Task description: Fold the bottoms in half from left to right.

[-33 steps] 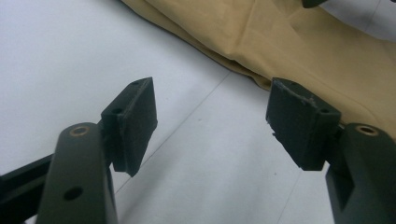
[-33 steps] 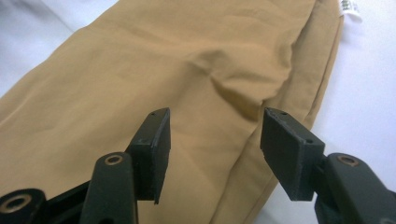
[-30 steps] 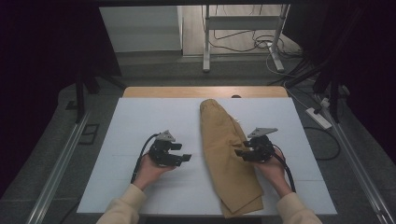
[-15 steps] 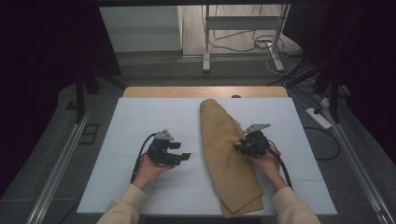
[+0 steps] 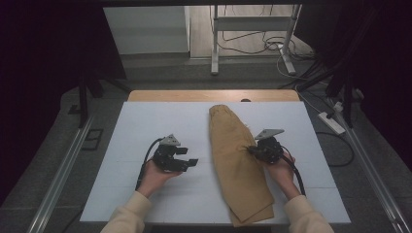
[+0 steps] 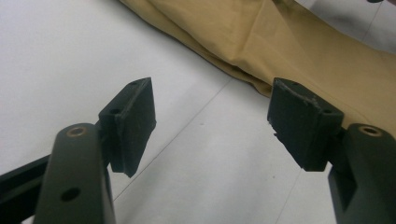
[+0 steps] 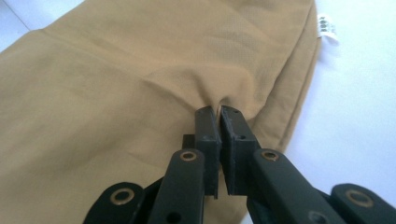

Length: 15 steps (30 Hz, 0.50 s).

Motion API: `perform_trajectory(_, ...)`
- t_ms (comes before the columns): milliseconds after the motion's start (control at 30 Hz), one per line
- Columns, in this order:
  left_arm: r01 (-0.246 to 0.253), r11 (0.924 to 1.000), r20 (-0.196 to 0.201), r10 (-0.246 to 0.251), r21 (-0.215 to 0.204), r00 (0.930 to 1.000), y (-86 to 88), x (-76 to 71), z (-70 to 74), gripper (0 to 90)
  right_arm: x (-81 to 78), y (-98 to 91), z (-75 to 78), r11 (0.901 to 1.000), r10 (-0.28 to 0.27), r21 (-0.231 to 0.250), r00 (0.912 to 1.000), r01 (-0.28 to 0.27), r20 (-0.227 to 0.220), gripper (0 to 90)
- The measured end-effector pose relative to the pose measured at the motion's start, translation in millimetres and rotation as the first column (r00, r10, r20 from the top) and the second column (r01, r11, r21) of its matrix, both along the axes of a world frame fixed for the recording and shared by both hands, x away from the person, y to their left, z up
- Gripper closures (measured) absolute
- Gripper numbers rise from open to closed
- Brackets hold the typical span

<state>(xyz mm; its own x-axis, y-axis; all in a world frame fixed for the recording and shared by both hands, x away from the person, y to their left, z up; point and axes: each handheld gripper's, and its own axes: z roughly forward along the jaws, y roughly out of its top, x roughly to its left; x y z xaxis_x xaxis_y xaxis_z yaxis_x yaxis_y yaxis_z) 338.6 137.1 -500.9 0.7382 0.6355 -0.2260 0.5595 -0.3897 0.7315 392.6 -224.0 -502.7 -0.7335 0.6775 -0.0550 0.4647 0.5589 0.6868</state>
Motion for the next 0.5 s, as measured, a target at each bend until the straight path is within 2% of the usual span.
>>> perform_trajectory(100, -0.003, 1.0000, -0.002, 0.003, -0.007, 1.0000, 1.5, 0.1, 0.4, 31.5, -4.1, -2.4, 4.2, 0.9999, -0.002, -0.015, 1.0000, 0.002, 0.009, 85.8)
perform_trajectory(233, -0.004, 1.0000, -0.001, 0.004, -0.009, 1.0000, 2.2, 0.0, 0.8, 31.5, -7.0, -4.7, 5.6, 0.9993, -0.012, -0.036, 0.9999, 0.012, -0.002, 85.7)
perform_trajectory(500, -0.006, 1.0000, 0.001, 0.006, -0.006, 1.0000, 2.4, 0.0, 0.8, 31.3, -6.1, -5.8, -1.4, 0.9973, -0.022, -0.071, 0.9991, 0.019, -0.036, 85.6)
